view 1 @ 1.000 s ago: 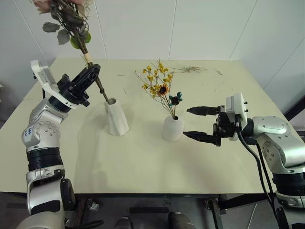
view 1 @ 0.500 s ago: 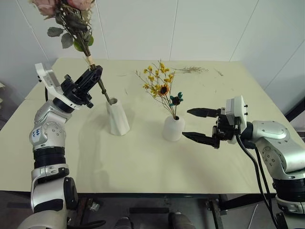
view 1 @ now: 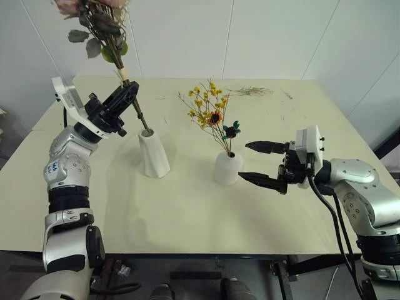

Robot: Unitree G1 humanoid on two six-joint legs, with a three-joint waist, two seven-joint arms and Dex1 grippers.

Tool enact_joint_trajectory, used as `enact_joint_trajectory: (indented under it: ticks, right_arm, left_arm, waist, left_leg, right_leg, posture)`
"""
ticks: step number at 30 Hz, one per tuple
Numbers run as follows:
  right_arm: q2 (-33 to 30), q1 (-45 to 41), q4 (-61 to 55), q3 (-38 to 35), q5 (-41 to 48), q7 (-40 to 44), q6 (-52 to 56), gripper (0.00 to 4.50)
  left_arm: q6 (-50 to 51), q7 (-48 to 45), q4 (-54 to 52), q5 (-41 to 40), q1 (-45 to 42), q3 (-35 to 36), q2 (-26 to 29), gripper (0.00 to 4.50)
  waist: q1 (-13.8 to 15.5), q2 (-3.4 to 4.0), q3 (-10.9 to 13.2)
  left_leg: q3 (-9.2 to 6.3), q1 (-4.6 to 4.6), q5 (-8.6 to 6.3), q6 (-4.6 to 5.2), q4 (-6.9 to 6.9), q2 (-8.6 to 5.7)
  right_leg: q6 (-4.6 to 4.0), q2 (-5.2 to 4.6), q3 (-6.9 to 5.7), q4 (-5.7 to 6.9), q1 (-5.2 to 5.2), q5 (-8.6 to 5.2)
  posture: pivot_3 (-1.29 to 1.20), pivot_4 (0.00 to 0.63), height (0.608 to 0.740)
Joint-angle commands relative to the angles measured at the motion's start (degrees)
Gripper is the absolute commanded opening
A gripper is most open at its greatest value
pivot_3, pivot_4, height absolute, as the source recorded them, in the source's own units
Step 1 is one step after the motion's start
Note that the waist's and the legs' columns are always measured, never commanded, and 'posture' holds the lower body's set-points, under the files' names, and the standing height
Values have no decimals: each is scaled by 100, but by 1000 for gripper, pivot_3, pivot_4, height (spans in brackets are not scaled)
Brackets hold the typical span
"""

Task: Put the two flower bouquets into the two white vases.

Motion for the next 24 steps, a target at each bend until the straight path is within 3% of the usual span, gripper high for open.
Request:
enact_joint_trajectory:
  ticks: [1,12,24]
  right_arm:
    - [22,22,-246,-153,90,-75,-84,4196]
    - [81,98,-343,-167,109,-244,-83,4196]
    - [182,121,-333,-139,82,-365,-130,4196]
  left_arm:
    - [-288,-77,133,127,-14,-15,-40,15]
    - [-627,-216,407,252,1,-78,-317,15]
    - [-415,-116,-397,224,619,-1,90,3711]
  waist:
    - [-4,0,0]
    - [2,0,0]
    - [4,0,0]
  left_leg:
    - [0,0,0,0,0,0]
    - [-1,-2,-1,1,-2,0]
    - [-2,-2,-1,2,-4,0]
  right_leg:
    - [0,0,0,0,0,0]
    - [1,0,0,-2,0,0]
    - [1,0,0,-3,-1,0]
  posture:
    - [0,150,740]
    - [0,150,740]
    - [0,150,740]
